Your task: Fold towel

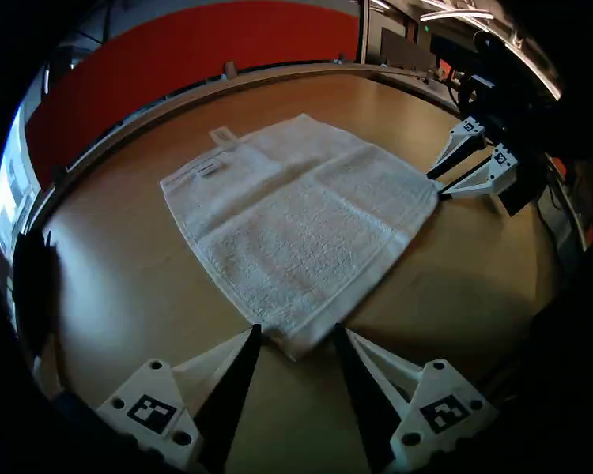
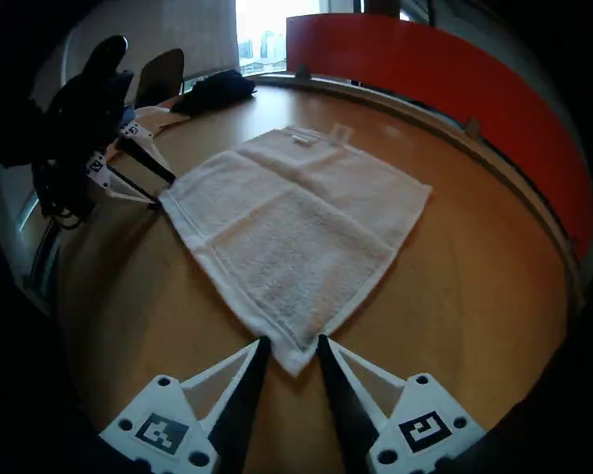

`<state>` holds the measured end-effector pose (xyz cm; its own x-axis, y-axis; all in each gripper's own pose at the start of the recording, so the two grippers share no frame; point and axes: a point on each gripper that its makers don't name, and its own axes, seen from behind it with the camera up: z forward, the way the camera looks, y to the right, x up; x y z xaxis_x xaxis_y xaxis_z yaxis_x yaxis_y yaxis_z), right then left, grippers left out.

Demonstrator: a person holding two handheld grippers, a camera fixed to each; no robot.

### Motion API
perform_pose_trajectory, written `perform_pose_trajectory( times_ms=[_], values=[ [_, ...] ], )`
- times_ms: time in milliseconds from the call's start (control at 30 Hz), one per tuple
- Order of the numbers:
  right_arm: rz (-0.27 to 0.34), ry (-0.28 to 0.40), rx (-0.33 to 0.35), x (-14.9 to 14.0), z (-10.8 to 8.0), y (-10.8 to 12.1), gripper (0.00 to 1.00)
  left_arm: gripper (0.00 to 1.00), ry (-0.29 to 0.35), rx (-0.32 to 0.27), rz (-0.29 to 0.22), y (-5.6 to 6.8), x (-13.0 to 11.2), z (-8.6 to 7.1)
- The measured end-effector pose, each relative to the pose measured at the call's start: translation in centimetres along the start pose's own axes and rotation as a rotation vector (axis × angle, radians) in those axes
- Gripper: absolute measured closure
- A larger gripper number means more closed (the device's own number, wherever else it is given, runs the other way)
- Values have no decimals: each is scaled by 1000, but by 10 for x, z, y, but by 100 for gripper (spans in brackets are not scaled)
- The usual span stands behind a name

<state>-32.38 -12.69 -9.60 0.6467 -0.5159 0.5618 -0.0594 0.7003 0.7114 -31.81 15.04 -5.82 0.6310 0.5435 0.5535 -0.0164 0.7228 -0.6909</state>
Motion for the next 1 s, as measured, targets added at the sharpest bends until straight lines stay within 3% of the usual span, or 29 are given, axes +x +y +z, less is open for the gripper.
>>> perform_pose_trajectory(
  times_ms=[200, 400, 600, 1000],
  values=[
    [3, 0, 13, 1, 1, -4, 72, 51, -7, -4, 5, 3, 1, 0],
    [3, 0, 32, 2, 1, -10, 77, 85, -10, 13, -7, 0, 3, 2],
    [25, 23, 34, 10, -1, -11, 89, 86, -10, 23, -19, 1, 4, 1],
    [41, 26, 34, 9, -4, -12, 93, 86, -7, 19, -55, 3, 5, 1]
  ],
)
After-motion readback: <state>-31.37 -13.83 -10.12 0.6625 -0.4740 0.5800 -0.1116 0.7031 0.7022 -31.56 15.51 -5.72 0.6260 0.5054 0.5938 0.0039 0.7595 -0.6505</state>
